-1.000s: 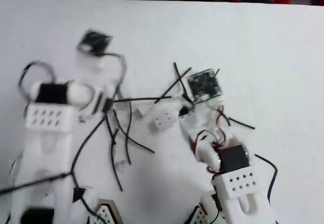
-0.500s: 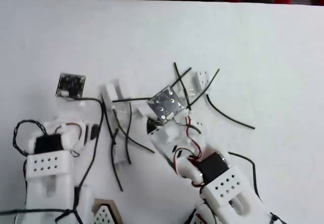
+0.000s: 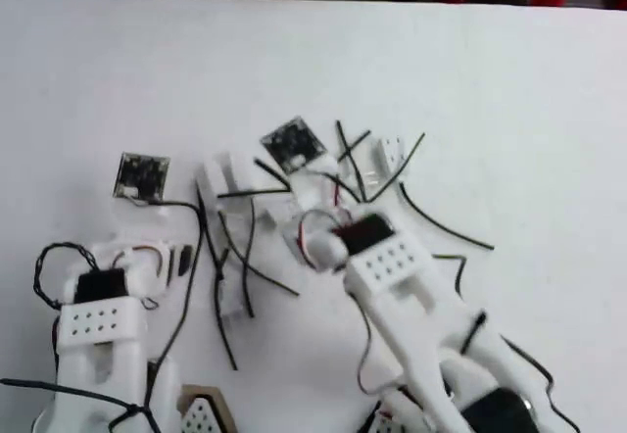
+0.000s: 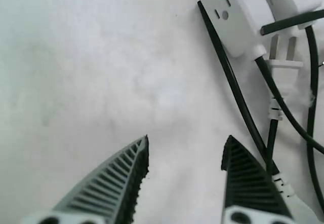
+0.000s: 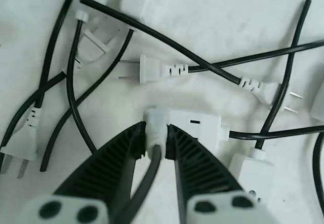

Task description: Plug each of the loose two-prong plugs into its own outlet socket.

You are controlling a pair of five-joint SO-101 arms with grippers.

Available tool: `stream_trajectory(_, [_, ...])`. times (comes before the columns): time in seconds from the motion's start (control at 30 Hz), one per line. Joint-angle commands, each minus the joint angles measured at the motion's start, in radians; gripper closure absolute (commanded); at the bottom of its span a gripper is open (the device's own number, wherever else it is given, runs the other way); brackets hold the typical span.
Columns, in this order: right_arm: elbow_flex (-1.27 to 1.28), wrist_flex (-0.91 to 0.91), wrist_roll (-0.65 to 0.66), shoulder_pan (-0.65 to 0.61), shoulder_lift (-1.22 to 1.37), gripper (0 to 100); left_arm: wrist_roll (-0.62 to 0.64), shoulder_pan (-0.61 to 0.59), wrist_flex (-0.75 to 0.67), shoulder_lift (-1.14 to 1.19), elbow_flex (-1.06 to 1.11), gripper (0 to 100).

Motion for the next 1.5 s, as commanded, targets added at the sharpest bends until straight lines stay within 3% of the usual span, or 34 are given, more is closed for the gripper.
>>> stream_trajectory(0.0, [-0.075,0.024,-0.006,0.019,0.048,98.1,-0.006,-0.01,-0.018,-0.025,-0.003,76])
stream_trajectory(0.73, [-0.051,-0.042,-0.005,0.058,0.266,98.1,-0.008,-0.01,-0.025,-0.03,0.015,76])
stream_trajectory(0.93, [0.002,-0.139,0.0,0.061,0.338,98.1,-0.008,-0.01,-0.025,-0.03,0.015,76])
stream_trajectory(1.3, [-0.13,-0.139,0.002,0.062,0.004,98.1,-0.008,-0.01,-0.025,-0.03,0.015,76])
stream_trajectory(1.47, [-0.285,-0.142,0.002,0.062,-0.012,98.1,-0.008,-0.01,-0.025,-0.03,0.015,76])
